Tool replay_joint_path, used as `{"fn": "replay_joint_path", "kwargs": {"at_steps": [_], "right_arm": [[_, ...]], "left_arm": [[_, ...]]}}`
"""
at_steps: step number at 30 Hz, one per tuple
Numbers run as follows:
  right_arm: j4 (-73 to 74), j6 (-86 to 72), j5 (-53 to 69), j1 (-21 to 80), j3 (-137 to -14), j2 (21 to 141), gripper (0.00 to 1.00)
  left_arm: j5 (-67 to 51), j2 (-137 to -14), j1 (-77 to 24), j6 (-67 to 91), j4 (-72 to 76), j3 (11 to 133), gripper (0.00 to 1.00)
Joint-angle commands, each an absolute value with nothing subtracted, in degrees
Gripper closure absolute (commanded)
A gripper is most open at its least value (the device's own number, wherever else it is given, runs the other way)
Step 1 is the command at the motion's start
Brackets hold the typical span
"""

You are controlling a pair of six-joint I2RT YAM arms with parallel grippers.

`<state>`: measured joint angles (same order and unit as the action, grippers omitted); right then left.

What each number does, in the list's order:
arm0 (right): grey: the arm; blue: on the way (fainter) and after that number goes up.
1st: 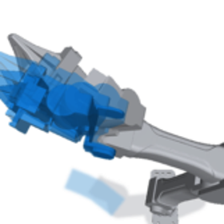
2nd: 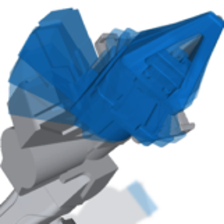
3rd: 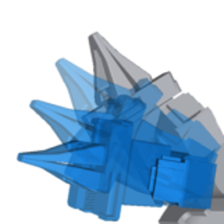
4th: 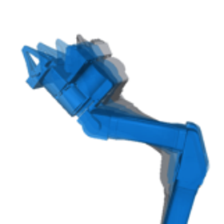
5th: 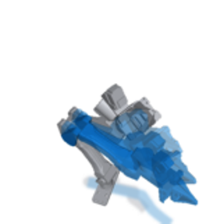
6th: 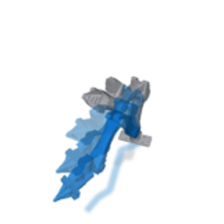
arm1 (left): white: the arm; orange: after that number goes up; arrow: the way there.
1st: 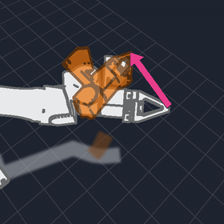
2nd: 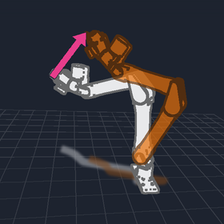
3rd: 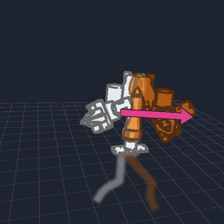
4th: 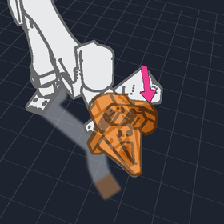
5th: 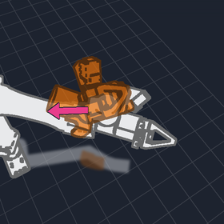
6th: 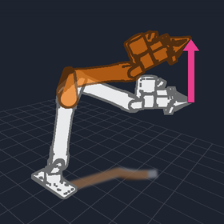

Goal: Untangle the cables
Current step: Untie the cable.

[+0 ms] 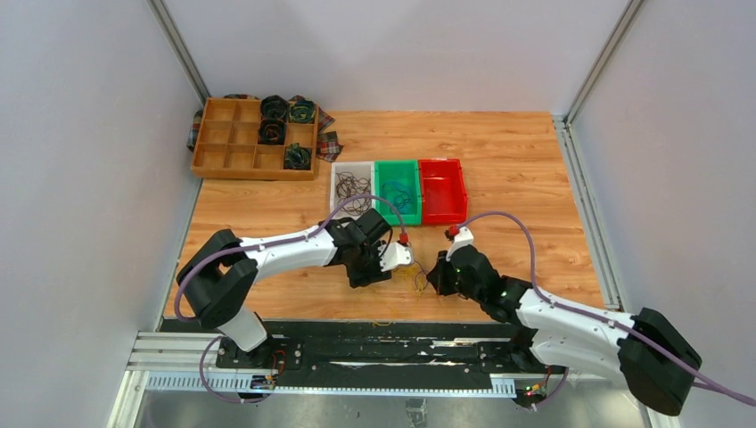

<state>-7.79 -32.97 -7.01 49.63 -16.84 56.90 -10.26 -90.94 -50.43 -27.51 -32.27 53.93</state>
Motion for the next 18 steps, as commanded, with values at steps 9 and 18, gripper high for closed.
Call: {"fn": "replay_joint_path", "kwargs": {"at_steps": [9,18], "right_arm": [[4.78,-32.23,-8.49,49.53,-21.34,33.72,0.99],[4.26,-28.26,-0.78,49.56,-30.28,34.91,0.99]], "left_arm": [[-3.62,-89.68,-49.14,-29.22,-30.76,53.62,0.69],[-20.27,-79.89,-42.54,-35.22,-52.92,73.80,0.26]]}}
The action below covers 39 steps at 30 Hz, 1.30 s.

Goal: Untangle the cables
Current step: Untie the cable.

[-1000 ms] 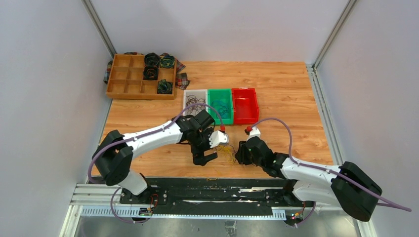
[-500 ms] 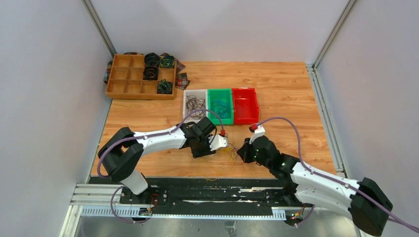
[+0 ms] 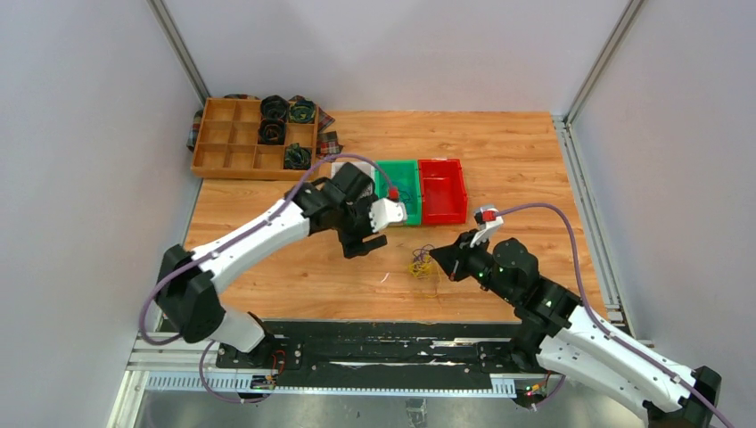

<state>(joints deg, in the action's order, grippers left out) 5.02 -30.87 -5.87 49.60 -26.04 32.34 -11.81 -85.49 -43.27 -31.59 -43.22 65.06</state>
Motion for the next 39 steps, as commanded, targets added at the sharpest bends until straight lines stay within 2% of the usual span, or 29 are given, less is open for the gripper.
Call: {"fn": "replay_joint_path", "kwargs": {"at_steps": [1,5,10,17,30,39], "right_arm": [[3.40,-27.89,0.50,49.50,-31.36,36.23,0.99],[0.25,-26.36,4.61,49.49,-36.10,41.93,0.99],[-2.71,-25.39,8.79,49.67,-41.44,47.92,0.99],[-6.37,-25.32,11.95,50.33,-44.06,50.96,0.99],[-9.46,-26.41,13.67,50.98,-43.95,52.35,0.99],[-10.10,-26.70,14.34,51.07,-42.57,51.87,0.99]], "left_arm": [[-21.73,-78.87,-42.54,-35.24,-53.52,75.36,0.23],[-28.69,-76.02,-42.55,-34.29,-53.61,80.27,0.17],[-33.49,-77.63,-42.54,-32.92,-53.61,83.18,0.19],[-35.18,-79.46,-42.54,-33.97,-53.31,82.01,0.28],[-42.82,-80.08,-42.62,-28.37,-47.52,77.10,0.58],[-43.47,-78.42,-42.63,-24.04,-42.37,75.15,0.60]]}}
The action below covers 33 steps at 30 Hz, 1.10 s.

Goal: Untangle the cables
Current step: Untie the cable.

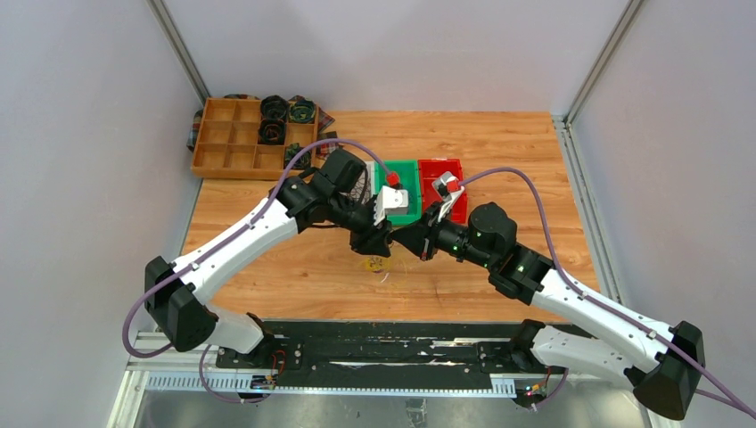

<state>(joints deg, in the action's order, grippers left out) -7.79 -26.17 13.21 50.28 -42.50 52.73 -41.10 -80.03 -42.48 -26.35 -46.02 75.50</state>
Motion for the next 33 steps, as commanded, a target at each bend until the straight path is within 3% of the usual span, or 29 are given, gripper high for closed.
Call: {"fn": "replay_joint_path", "kwargs": {"at_steps": [1,8,13,20,21,26,33], "right_arm": [[-10.06,-26.72,14.33,51.09,-42.43,51.81,0.99],[-9.75,-26.50,12.56,51.07,-41.74,50.10,0.99],[-9.15,-26.62,10.28,51.06,-40.11,47.35,0.97],[-6.74,-25.69,5.20,51.07,-34.78,41.38,0.46],[-7.34,-25.02,4.91,51.07,-32.86,39.92,0.43],[-21.75,-21.15,5.17,51.47,-22.19,34.89,0.40],[-27.86,-14.53,6.88,53.62,-27.29,45.17,0.37]], "left_arm": [[-43.37,-78.31,-42.63,-23.92,-42.29,75.27,0.62],[-38.48,-77.65,-42.63,-24.50,-42.04,73.72,0.99],[-37.06,-75.78,-42.63,-23.55,-41.36,73.01,0.99],[-33.90,-75.86,-42.63,-17.78,-40.69,74.52,0.99],[-32.00,-76.16,-42.63,-16.56,-40.91,75.22,0.99],[-32.45,-77.92,-42.63,-14.43,-45.86,80.04,0.99],[-34.59,-77.62,-42.63,-13.40,-46.94,81.66,0.99]]}}
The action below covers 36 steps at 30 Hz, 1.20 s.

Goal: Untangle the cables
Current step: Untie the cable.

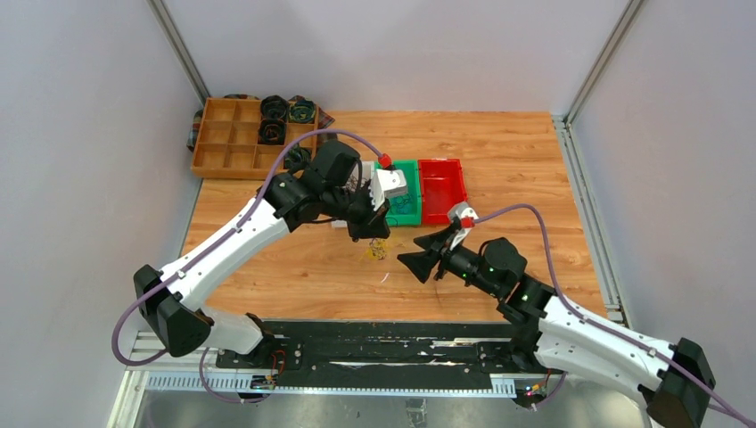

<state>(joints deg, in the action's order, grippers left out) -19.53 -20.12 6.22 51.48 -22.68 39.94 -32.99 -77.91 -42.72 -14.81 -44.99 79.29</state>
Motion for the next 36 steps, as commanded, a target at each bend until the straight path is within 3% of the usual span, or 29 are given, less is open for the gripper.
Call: {"fn": "replay_joint_path", "kwargs": {"at_steps": [1,15,20,28,36], "right_arm": [[-28.78,-13.66,6.79,54.08,-28.13,46.88,0.37],[-44.70,-8.50,0.70,57.05,-32.19,66.91,0.40],[-47.98,-9.91,2.28,57.13,-34.02,72.88,0.50],[-52.78,-13.35,-0.84,57.13,-29.31,74.19,0.75],[-54.41,-17.38,-5.56,57.13,-19.21,73.43,0.78]], "left_arm": [[-34.94,-77.80,-42.63,-13.36,-47.47,82.16,0.99],[-39.70,-78.02,-42.63,-15.12,-54.36,89.08,0.99],[-43.80,-77.21,-42.63,-14.59,-56.05,92.93,0.99],[-41.99,-75.50,-42.63,-15.38,-57.12,97.34,1.00],[-35.18,-75.84,-42.63,-16.45,-60.00,108.13,1.00]]}}
